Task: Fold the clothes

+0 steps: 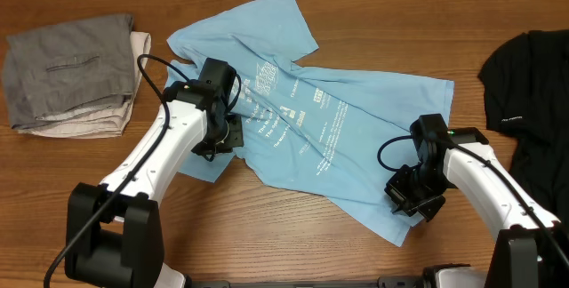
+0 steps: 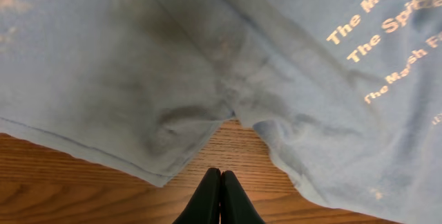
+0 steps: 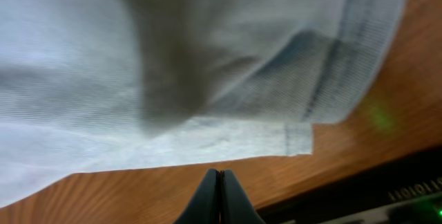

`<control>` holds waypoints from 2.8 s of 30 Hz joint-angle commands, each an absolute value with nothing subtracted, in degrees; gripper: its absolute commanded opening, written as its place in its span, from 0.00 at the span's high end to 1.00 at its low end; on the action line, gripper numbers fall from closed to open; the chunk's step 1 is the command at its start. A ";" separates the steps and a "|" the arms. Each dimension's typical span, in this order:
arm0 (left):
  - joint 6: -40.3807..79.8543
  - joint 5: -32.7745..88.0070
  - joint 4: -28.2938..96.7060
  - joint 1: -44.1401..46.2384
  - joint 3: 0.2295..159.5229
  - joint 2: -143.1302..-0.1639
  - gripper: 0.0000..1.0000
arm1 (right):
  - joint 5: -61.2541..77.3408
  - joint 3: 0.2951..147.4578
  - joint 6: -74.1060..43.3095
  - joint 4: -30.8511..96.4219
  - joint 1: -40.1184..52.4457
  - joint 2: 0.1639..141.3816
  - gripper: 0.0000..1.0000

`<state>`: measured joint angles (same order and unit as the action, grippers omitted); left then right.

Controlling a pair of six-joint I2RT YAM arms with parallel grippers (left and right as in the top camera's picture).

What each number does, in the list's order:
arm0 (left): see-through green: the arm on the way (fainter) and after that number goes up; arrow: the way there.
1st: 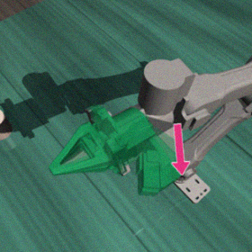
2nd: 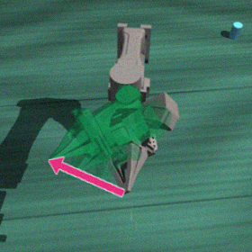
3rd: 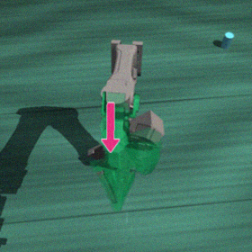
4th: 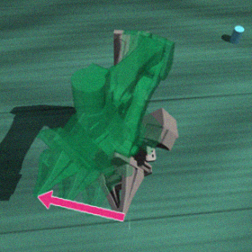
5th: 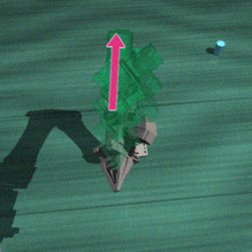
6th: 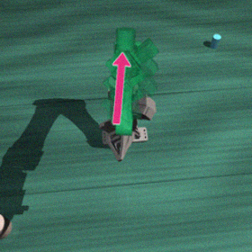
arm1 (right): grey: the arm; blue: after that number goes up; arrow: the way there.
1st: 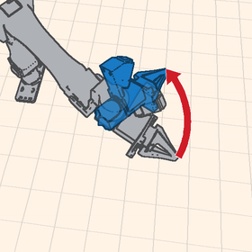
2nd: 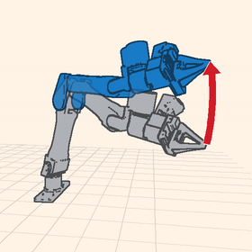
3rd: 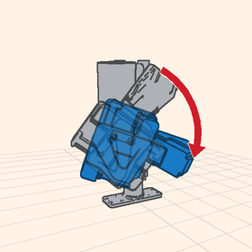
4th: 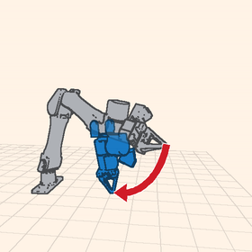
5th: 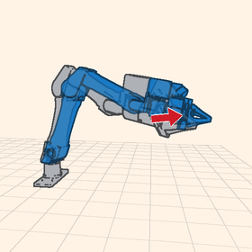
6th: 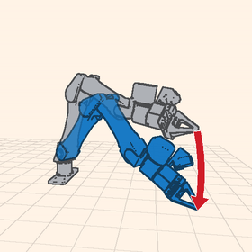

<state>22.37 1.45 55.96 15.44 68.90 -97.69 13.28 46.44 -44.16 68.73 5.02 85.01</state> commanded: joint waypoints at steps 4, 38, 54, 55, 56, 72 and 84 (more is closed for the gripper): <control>23.24 -0.40 56.31 14.74 68.71 -99.70 0.96 | 12.05 45.74 -48.21 69.52 7.97 83.92 0.96; 24.36 4.12 53.12 5.10 68.71 -115.46 0.92 | 25.19 28.86 -61.78 50.48 16.08 84.99 0.96; 22.72 0.89 54.50 5.10 68.71 -116.57 0.87 | 20.80 28.84 -64.10 65.95 26.11 84.99 0.96; 22.72 -0.14 54.63 5.10 68.69 -116.57 0.87 | 20.32 28.84 -64.10 66.59 26.11 84.99 0.96; 22.76 -0.91 54.63 5.10 68.55 -116.57 0.86 | 19.84 28.84 -64.03 67.07 26.11 84.99 0.96; 22.72 -2.20 53.47 4.78 66.35 -116.57 0.84 | 16.34 42.85 -57.10 72.25 26.09 83.68 0.96; 24.91 -9.61 54.39 0.54 64.27 -116.57 0.81 | 16.32 39.53 -58.57 61.60 26.09 84.33 0.96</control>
<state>23.88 -0.08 54.28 4.43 69.21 -111.55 17.10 40.84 -58.08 62.46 25.91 84.49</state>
